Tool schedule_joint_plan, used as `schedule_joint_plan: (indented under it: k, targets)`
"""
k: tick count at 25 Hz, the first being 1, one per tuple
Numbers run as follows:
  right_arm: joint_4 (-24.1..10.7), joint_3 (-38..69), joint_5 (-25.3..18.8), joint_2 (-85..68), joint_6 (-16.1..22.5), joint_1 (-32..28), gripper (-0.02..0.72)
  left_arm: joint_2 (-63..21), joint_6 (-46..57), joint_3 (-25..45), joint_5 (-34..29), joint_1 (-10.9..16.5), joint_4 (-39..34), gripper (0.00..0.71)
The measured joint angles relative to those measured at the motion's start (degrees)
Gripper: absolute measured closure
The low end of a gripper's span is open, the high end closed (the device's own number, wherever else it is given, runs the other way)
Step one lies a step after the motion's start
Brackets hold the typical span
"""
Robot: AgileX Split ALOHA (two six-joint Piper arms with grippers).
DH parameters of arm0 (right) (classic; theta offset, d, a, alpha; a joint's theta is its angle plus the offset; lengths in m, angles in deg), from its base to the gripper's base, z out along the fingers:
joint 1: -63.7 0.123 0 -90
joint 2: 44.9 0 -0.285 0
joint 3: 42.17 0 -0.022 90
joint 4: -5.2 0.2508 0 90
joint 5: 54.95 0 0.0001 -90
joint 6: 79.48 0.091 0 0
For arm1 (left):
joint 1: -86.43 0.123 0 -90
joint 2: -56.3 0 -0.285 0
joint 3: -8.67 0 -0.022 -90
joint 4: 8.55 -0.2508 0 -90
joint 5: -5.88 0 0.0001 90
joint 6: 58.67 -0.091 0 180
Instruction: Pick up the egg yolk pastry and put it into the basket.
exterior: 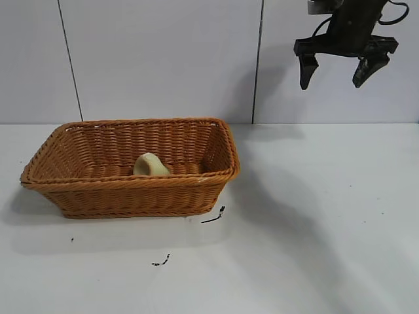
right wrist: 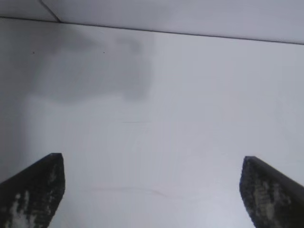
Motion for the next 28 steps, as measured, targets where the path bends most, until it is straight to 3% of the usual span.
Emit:
schedule_joint_plan:
  k: [5,11,19,28]
  targets:
    - [0.0,8.3,0.0,-7.9,0.0,0.0,0.01,0.0,0.0,0.0,0.0,0.0,0.0,0.014]
    - [0.3,25.5,0.1,-25.0,0.0,0.0,0.01,0.0,0.0,0.0,0.0,0.0,0.0,0.014]
    - [0.4,55.1,0.0,-54.4,-0.2,0.0,0.01,0.0,0.0,0.0,0.0,0.0,0.0,0.014]
    - [3.2,88.6,1.9,-88.9,-1.3,0.0,0.01,0.0,0.0,0.0,0.0,0.0,0.0,0.014]
